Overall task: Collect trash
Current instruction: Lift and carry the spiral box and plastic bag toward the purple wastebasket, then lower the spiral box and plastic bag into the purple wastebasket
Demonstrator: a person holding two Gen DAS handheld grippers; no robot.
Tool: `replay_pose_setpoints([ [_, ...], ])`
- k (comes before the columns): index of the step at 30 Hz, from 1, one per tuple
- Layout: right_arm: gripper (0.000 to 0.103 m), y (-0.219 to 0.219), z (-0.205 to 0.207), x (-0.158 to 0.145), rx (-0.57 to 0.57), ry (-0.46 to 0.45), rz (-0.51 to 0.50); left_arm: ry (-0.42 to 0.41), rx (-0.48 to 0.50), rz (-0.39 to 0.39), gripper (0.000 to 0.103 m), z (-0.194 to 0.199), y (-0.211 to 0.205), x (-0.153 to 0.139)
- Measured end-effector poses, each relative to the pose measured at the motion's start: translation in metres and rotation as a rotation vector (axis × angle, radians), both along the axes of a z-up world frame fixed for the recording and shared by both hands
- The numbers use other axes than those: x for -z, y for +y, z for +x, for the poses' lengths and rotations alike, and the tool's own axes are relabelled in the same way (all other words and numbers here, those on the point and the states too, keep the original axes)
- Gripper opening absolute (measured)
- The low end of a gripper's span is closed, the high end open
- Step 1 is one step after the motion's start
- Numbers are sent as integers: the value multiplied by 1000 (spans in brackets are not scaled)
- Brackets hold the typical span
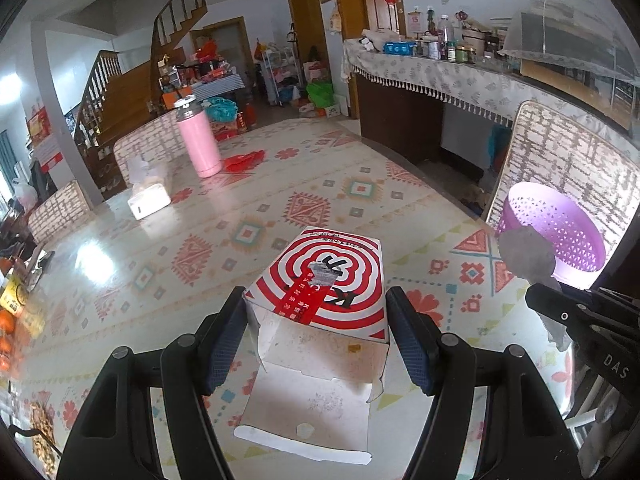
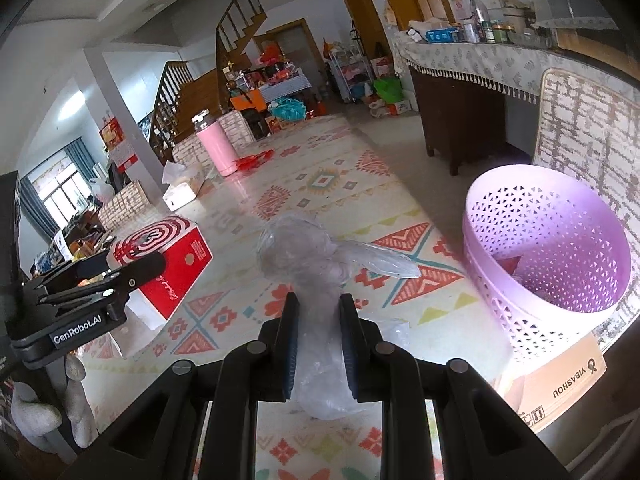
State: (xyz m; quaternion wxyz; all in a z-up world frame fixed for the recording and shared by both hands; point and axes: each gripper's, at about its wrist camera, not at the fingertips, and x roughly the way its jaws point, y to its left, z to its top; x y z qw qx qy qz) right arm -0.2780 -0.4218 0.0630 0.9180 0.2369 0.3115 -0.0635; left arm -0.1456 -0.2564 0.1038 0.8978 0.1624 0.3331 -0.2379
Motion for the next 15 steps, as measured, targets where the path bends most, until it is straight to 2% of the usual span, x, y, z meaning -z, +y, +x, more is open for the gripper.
replay_pose_setpoints([
  [9,22,-26,-20,-5,44,-5,1,34,25,-2,69,-5,-28,8],
  [15,22,-45,-33,-2,77,-5,10,52,60,24,69,-13,-51,17],
])
